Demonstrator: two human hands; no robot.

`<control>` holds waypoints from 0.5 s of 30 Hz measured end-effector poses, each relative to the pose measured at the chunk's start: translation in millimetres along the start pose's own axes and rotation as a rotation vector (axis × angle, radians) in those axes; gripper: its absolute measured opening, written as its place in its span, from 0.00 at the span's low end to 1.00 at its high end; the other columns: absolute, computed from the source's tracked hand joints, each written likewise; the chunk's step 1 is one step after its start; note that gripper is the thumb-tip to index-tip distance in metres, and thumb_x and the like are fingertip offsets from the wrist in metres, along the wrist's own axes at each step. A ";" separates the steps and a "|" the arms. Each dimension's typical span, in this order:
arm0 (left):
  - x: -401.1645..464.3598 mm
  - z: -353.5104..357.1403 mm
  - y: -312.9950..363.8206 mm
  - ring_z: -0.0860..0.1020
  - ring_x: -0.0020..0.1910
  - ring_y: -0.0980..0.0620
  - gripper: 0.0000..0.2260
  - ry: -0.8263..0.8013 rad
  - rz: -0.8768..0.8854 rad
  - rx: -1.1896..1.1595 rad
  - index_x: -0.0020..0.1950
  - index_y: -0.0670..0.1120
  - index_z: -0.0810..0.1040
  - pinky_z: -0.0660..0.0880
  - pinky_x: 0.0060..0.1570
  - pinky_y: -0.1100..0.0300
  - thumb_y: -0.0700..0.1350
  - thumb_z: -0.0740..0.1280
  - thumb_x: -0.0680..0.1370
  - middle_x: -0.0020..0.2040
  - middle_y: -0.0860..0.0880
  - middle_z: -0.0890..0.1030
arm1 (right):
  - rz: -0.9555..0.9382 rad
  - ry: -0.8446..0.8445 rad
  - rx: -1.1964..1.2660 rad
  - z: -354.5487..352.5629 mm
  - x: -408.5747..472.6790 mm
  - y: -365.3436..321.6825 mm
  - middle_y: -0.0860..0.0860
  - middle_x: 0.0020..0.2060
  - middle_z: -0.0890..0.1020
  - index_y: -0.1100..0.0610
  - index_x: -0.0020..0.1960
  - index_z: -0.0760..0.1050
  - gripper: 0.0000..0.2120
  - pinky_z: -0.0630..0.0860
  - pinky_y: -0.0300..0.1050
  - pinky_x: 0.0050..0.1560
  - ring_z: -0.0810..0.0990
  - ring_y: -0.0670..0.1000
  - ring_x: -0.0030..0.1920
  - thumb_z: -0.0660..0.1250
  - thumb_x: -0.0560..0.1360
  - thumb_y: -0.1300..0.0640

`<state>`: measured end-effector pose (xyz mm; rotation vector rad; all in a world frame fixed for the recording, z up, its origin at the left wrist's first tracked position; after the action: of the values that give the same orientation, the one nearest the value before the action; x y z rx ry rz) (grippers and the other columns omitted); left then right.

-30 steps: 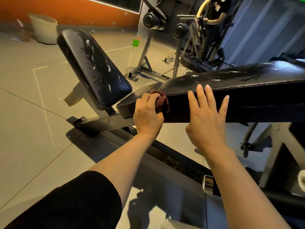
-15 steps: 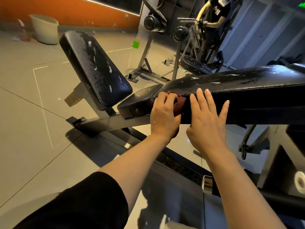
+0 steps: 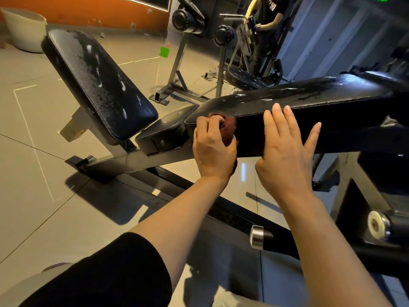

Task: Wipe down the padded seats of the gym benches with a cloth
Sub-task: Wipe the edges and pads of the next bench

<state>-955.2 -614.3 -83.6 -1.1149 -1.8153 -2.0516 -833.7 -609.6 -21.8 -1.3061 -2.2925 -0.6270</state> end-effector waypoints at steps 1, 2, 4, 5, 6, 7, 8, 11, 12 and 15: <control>-0.2 2.3 4.3 0.77 0.48 0.44 0.17 -0.011 0.028 -0.002 0.54 0.40 0.77 0.76 0.47 0.58 0.40 0.77 0.67 0.51 0.41 0.76 | 0.010 0.001 -0.001 -1.6 0.2 2.7 0.53 0.78 0.54 0.57 0.78 0.54 0.36 0.36 0.64 0.74 0.45 0.51 0.79 0.57 0.71 0.67; -0.3 5.5 9.6 0.77 0.48 0.45 0.18 -0.031 0.064 -0.003 0.53 0.41 0.77 0.76 0.45 0.58 0.40 0.77 0.67 0.51 0.41 0.76 | 0.017 -0.001 -0.002 -3.1 0.2 4.5 0.53 0.78 0.54 0.57 0.78 0.54 0.36 0.37 0.65 0.74 0.45 0.51 0.79 0.57 0.71 0.67; -0.5 13.8 21.2 0.76 0.47 0.46 0.18 -0.082 0.129 -0.014 0.54 0.41 0.77 0.77 0.44 0.57 0.41 0.78 0.67 0.51 0.42 0.76 | 0.028 -0.004 0.000 -6.1 0.0 7.3 0.53 0.78 0.54 0.57 0.78 0.54 0.36 0.37 0.65 0.74 0.45 0.51 0.79 0.54 0.71 0.66; -0.6 17.4 26.3 0.76 0.47 0.46 0.18 -0.098 0.146 -0.024 0.54 0.41 0.77 0.78 0.44 0.56 0.42 0.78 0.67 0.51 0.43 0.76 | 0.035 -0.001 0.001 -7.9 -0.2 9.6 0.53 0.78 0.54 0.57 0.78 0.54 0.36 0.36 0.65 0.74 0.45 0.51 0.79 0.53 0.70 0.65; -1.1 19.8 30.6 0.76 0.47 0.47 0.18 -0.103 0.155 -0.037 0.54 0.41 0.77 0.78 0.44 0.56 0.42 0.78 0.67 0.51 0.43 0.76 | 0.044 0.006 0.000 -9.8 -0.5 12.7 0.53 0.78 0.55 0.57 0.78 0.54 0.36 0.36 0.65 0.74 0.45 0.51 0.79 0.52 0.70 0.64; -1.7 21.3 33.7 0.76 0.47 0.47 0.18 -0.095 0.159 -0.048 0.54 0.41 0.78 0.78 0.44 0.55 0.42 0.77 0.67 0.51 0.43 0.76 | 0.056 0.019 0.001 -12.2 -0.7 17.1 0.53 0.78 0.55 0.57 0.78 0.55 0.35 0.37 0.65 0.74 0.46 0.51 0.79 0.52 0.70 0.64; -2.6 22.2 35.7 0.76 0.46 0.46 0.17 -0.081 0.161 -0.057 0.53 0.41 0.78 0.78 0.43 0.55 0.42 0.77 0.67 0.51 0.43 0.76 | 0.072 0.035 0.003 -14.7 -0.6 22.3 0.53 0.78 0.56 0.57 0.78 0.55 0.35 0.37 0.65 0.74 0.46 0.51 0.79 0.53 0.71 0.65; -5.1 25.3 42.9 0.76 0.46 0.47 0.17 -0.051 0.168 -0.081 0.53 0.41 0.78 0.77 0.43 0.57 0.42 0.77 0.68 0.50 0.42 0.76 | 0.129 0.079 0.009 -23.6 -0.1 39.2 0.52 0.78 0.56 0.57 0.78 0.56 0.34 0.38 0.65 0.74 0.47 0.51 0.78 0.52 0.71 0.65; -5.5 28.1 48.1 0.76 0.47 0.47 0.17 -0.059 0.182 -0.087 0.53 0.41 0.78 0.77 0.43 0.58 0.42 0.77 0.68 0.51 0.43 0.76 | 0.147 0.086 0.009 -27.0 -0.2 44.3 0.52 0.78 0.56 0.56 0.78 0.56 0.34 0.38 0.65 0.74 0.46 0.51 0.78 0.52 0.71 0.65; -6.2 38.4 67.0 0.76 0.47 0.48 0.17 -0.107 0.254 -0.088 0.54 0.42 0.78 0.77 0.44 0.58 0.42 0.77 0.68 0.51 0.43 0.77 | 0.193 0.088 0.031 -35.2 -1.5 57.5 0.50 0.79 0.53 0.54 0.78 0.53 0.35 0.36 0.64 0.74 0.44 0.50 0.78 0.51 0.71 0.65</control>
<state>-896.0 -597.1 -36.7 -1.4233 -1.5458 -1.9722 -778.0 -604.6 15.6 -1.4339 -2.0675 -0.5698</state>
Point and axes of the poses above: each hand's wrist, its own x-axis towards the middle knuckle, its own z-axis out of the palm, y = z × x, the point moved 5 cm from there along x, towards the middle knuckle
